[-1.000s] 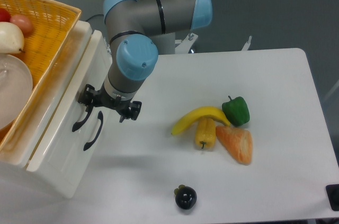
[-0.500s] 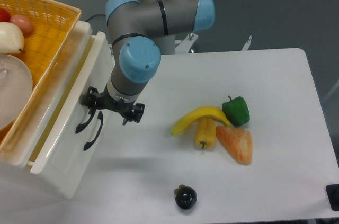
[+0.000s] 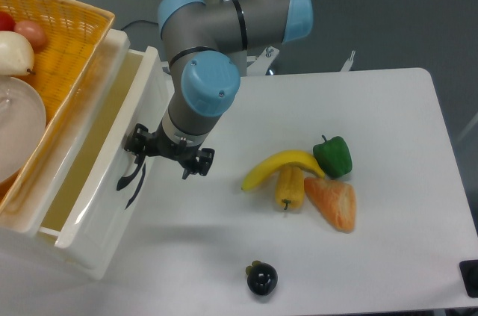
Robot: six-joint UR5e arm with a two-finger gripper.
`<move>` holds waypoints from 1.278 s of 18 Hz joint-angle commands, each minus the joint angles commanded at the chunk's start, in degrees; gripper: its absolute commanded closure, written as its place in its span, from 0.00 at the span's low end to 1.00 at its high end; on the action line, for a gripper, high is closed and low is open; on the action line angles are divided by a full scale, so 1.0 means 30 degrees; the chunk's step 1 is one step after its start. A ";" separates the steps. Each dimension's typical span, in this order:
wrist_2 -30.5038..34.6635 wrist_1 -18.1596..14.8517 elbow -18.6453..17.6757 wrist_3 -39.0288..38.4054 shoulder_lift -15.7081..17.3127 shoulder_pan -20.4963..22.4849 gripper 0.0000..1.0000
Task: Slide the top white drawer open
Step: 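Pull the upper drawer handle outward away from the cabinet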
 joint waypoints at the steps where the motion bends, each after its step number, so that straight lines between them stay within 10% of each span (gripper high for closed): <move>1: 0.0000 0.0000 0.0029 0.0029 -0.0059 0.0000 0.00; 23: 0.0791 0.0146 0.0585 0.1143 -0.0352 0.1055 0.00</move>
